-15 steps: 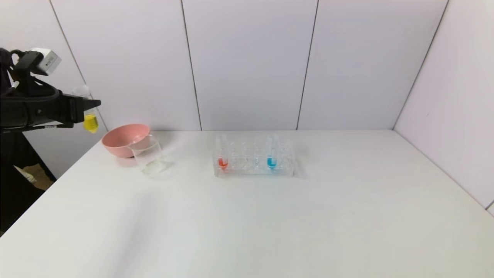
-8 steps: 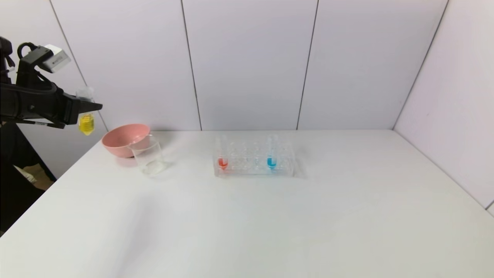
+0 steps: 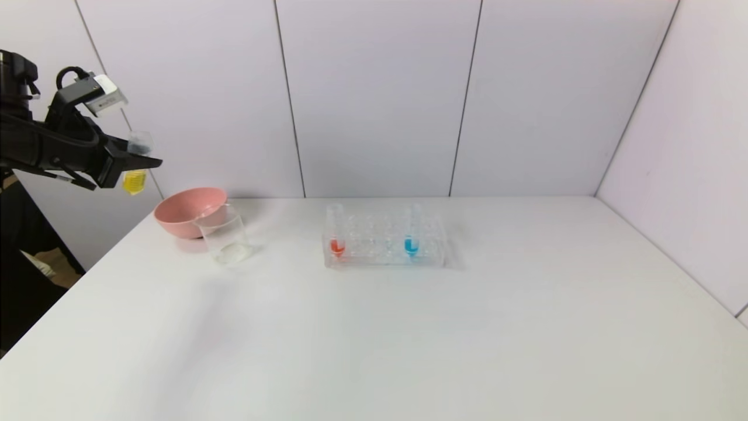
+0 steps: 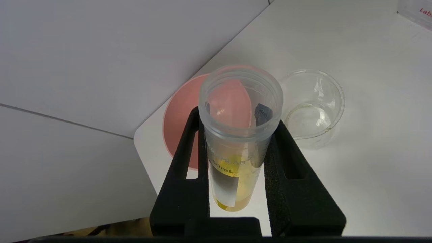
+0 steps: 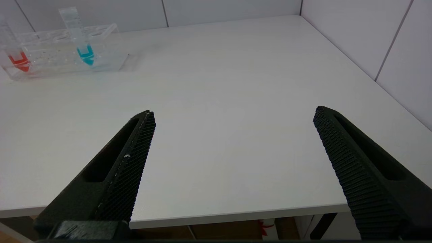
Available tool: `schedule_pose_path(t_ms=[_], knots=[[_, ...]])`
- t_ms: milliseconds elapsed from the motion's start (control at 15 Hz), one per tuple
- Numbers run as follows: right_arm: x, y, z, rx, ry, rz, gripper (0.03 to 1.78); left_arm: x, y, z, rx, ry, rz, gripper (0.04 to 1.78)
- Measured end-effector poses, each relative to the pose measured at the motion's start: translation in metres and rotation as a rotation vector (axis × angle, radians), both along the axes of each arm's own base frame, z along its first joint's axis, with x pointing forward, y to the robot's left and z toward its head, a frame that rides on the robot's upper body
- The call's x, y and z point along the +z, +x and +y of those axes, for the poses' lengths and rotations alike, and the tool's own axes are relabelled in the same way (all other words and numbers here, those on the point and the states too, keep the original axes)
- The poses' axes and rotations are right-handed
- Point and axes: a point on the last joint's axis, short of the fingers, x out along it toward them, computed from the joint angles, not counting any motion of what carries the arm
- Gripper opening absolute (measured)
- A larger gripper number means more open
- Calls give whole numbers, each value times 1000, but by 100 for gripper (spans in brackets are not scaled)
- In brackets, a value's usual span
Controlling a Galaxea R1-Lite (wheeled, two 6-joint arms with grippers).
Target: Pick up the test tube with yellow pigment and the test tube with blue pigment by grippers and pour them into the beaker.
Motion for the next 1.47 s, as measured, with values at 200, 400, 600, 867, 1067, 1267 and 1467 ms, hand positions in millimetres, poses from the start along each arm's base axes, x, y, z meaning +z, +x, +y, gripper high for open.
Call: schedule_pose_path(t_ms=[200,400,600,867,1067,1267,1467], knots=[[0,0,0,0,0,0,171,-1,11,4,-48,82,8,47],[0,0,0,0,0,0,171,-2,23,8,-103,178,-5,47],[0,0,0,0,0,0,171,-6,30,10,-152,259,-14,47],[0,0,0,0,0,0,171,-15,35,10,-209,320,11,47],[0,0,0,0,0,0,171,-18,38,4,-242,378,8,47],[0,0,0,0,0,0,171,-19,40,-1,-240,452,16,47],[0,0,0,0,0,0,171,-20,38,-4,-266,541,36,47]])
